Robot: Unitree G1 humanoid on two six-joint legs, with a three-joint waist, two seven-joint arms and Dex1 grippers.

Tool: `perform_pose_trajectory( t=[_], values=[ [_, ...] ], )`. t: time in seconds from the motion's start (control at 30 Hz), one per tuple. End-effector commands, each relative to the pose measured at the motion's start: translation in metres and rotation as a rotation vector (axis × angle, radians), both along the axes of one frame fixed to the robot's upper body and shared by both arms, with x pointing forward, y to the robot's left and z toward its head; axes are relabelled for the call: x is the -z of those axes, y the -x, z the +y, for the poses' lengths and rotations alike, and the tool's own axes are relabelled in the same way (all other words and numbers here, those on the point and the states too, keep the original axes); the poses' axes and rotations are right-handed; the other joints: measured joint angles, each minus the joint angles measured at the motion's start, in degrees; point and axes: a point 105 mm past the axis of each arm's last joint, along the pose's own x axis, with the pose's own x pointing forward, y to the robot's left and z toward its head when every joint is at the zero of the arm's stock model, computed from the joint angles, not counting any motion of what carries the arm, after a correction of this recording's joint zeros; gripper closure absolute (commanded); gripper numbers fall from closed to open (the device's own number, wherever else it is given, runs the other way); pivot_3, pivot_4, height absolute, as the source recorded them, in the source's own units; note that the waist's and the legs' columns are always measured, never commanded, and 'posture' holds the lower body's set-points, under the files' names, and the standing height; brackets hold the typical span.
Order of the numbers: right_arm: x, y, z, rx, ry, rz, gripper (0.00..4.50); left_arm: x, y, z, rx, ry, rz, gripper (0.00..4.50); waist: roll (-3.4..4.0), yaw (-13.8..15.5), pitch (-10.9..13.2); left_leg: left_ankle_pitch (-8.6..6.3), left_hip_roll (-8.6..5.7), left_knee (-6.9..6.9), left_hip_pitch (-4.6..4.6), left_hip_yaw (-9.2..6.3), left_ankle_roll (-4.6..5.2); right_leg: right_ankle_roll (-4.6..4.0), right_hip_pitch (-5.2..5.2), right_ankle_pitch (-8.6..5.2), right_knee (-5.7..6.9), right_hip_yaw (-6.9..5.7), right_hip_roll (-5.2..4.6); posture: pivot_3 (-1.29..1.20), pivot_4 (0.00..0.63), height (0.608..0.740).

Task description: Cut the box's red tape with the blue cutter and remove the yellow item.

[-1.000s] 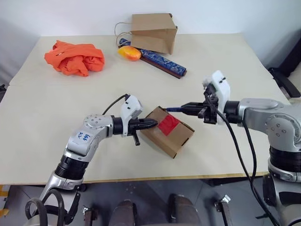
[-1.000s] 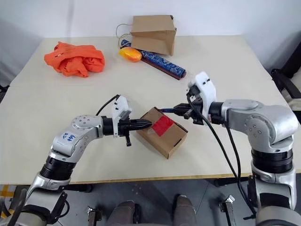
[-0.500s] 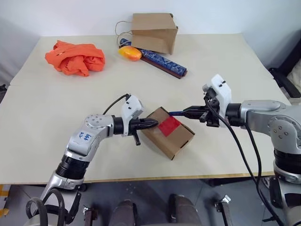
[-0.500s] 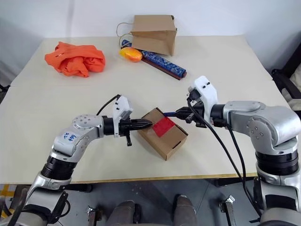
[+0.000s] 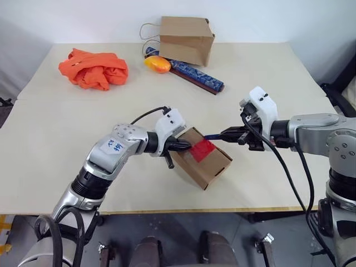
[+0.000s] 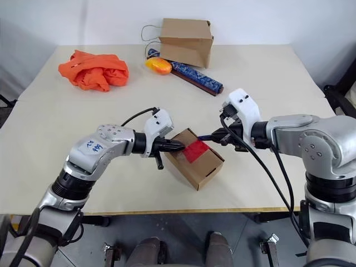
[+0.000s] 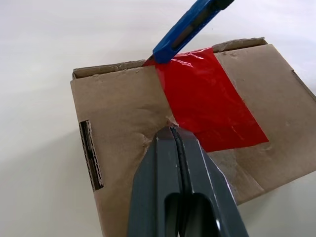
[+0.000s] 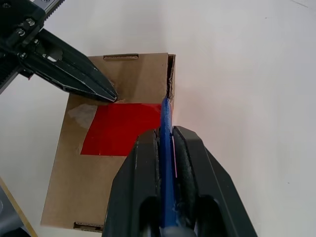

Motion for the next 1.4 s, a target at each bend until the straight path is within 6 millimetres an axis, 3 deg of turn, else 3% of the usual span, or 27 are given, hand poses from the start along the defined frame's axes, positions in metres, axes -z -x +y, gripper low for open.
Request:
perform_pose_trajectory(
  t=[0.03,0.43,0.57,0.97,1.1,1.4],
  values=[
    [-0.004,0.007,-0.003,-0.02,0.047,0.014,4.36,0.046,-0.005,0.017,-0.125,-0.134,0.132,4.5,0.0,0.17,-0.02,0.0,0.0,0.0,0.01,0.0,0.0,0.0,0.03,0.0,-0.02,0.0,0.0,0.0,0.15,0.74],
    [0.003,0.011,-0.013,0.002,0.084,0.069,4.36,0.047,-0.008,0.017,-0.164,-0.132,0.146,4.5,-0.05,0.13,-0.06,-0.07,-0.01,-0.05,0.61,0.0,0.19,-0.11,0.83,-0.01,-0.53,-0.01,0.01,0.0,0.15,0.74],
    [0.009,0.006,-0.008,0.012,0.072,0.075,4.36,0.046,-0.009,0.016,-0.16,-0.127,0.143,4.5,-0.14,0.09,-0.26,-0.07,-0.01,-0.05,0.67,0.0,0.19,-0.12,0.87,0.0,-0.52,-0.01,0.01,0.0,0.15,0.74],
    [-0.006,-0.016,0.012,0.009,-0.006,0.001,4.36,0.045,-0.007,0.015,-0.137,-0.124,0.135,4.5,-0.16,-0.05,-0.51,-0.02,0.0,-0.06,0.73,0.01,0.24,-0.25,0.93,0.08,-0.54,0.01,0.03,0.0,0.15,0.74],
    [0.002,-0.008,0.007,0.003,0.026,0.031,4.36,0.046,-0.007,0.014,-0.137,-0.122,0.134,4.5,-0.16,-0.05,-0.51,-0.01,0.0,-0.07,0.73,0.02,0.24,-0.25,0.92,0.08,-0.53,0.0,0.03,0.0,0.15,0.74],
    [0.009,0.025,-0.027,-0.015,0.117,0.107,4.36,0.048,-0.008,0.014,-0.141,-0.127,0.137,4.5,-0.18,0.18,-0.51,-0.03,0.0,-0.12,0.69,-0.03,0.26,-0.25,0.93,0.08,-0.68,-0.03,0.03,0.0,0.15,0.74]
  ],
)
